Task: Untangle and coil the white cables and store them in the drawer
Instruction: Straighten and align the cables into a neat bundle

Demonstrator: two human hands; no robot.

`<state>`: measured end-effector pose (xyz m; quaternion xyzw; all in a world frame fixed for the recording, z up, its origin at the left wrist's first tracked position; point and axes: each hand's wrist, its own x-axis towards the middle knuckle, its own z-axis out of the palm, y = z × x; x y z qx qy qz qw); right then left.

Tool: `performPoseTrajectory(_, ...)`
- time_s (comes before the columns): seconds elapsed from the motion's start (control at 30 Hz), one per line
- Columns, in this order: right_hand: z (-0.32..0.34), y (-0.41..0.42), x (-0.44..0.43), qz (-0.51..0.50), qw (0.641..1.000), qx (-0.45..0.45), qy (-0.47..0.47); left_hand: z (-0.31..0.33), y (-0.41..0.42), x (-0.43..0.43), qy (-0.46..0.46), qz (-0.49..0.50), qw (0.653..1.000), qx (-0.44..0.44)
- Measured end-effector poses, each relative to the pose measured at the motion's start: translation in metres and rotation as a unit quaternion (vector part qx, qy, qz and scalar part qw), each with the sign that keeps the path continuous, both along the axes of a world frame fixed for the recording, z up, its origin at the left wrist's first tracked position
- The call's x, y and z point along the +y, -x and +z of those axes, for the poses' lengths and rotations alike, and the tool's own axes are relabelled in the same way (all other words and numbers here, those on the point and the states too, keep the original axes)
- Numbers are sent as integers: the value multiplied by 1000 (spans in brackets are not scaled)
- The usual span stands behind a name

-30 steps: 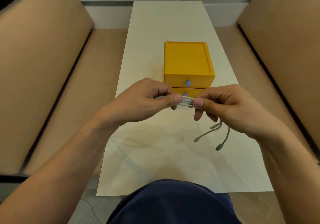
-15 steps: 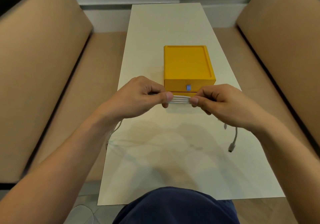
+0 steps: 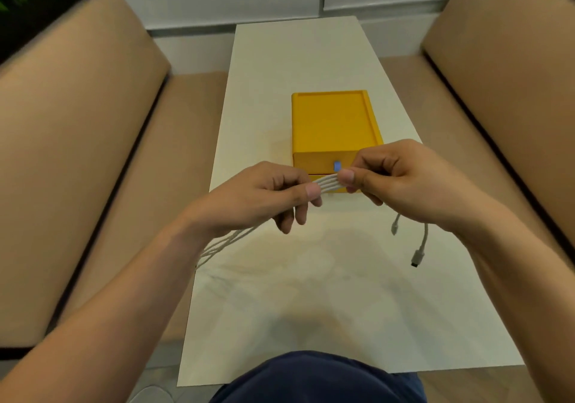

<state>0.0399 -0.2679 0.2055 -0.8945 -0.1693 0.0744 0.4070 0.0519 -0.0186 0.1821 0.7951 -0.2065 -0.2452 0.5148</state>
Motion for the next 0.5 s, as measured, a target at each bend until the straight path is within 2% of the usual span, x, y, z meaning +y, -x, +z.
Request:
performPoseTrajectory(0.1,-2,6,-4,-5,1000,-12,19,-3,4,-12,-27,5,999,-41)
performPoseTrajectory(0.2,-4,12,-11,7,1000,22,12,3,4,-10,-67,11,993,-99)
performPoseTrajectory(0.37,-5,12,-20,32,995,99,-10,12,7,-8,-82,17,991,-105)
performPoseTrajectory(0.5,-9,18,-19,19,997,70,-6,10,14,-6,-68,57,988,-124)
